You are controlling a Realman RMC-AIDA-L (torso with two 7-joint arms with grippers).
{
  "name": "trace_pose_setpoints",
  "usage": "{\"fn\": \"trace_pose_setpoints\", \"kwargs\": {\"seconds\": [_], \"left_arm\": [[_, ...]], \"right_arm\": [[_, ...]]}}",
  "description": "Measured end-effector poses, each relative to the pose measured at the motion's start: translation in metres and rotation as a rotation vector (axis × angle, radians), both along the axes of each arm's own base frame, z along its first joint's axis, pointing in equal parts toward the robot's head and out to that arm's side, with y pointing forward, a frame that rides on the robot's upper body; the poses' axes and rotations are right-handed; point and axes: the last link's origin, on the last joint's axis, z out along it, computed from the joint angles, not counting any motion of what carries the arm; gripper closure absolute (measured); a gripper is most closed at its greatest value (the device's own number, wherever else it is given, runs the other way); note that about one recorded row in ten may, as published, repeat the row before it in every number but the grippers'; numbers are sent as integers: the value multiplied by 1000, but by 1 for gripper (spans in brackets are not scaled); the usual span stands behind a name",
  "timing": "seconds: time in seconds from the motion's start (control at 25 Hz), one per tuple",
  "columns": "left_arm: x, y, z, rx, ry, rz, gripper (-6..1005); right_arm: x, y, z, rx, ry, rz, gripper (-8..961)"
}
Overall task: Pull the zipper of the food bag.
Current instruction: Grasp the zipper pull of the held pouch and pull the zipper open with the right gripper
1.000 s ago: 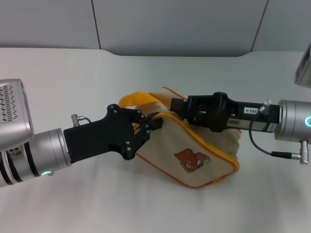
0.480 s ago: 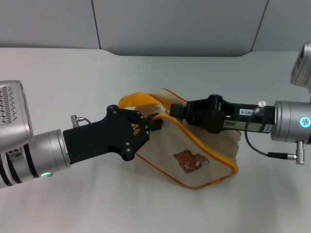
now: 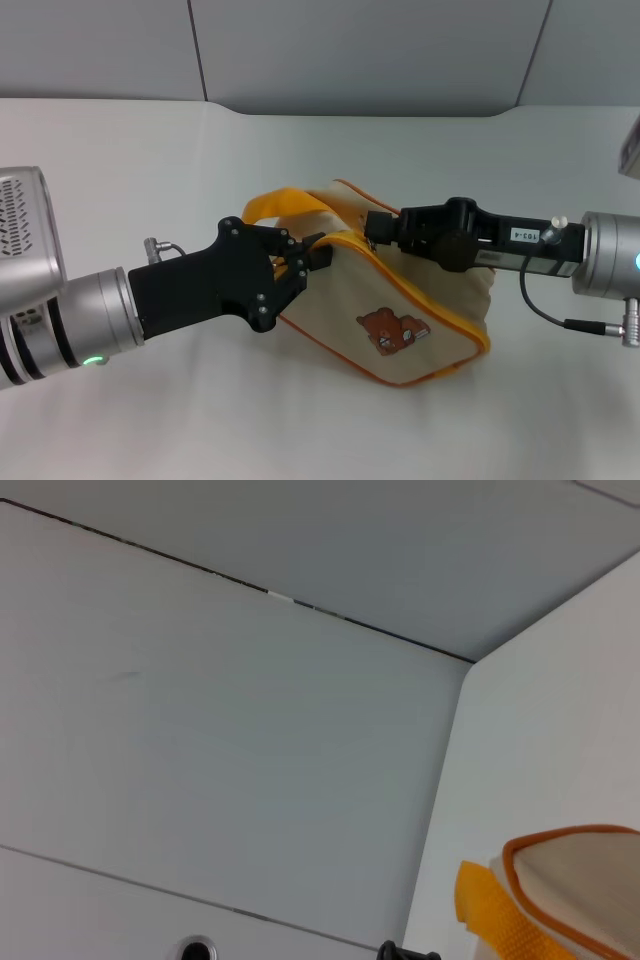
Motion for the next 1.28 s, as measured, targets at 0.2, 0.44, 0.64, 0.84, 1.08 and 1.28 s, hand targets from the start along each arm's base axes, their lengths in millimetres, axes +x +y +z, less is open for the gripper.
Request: {"fn": "trace_pose_setpoints", "kwargs": {"seconds": [0.2,0.44,0.64,0.84,1.08,1.28], "left_arm": [[-1,-1,0,-2,0,1,947],[-1,-1,0,-1,-3,7,947],[-2,-2,0,-4,-2,8,946],[-1,-2,0,-4,-4,6,946],[-1,-1,0,-2,-6,8,946],[-1,-1,1,-3,-7,12,946]], "right_arm": [[-1,-2,0,23,10,20,899],[1,-3,0,35,9,24,945],[2,-1,3,24,15,1,954],[2,5,10,-8,17,-39,955],[8,3,12,-67,14,-97,823],[23,-8,10,-87,35,-168,638]]}}
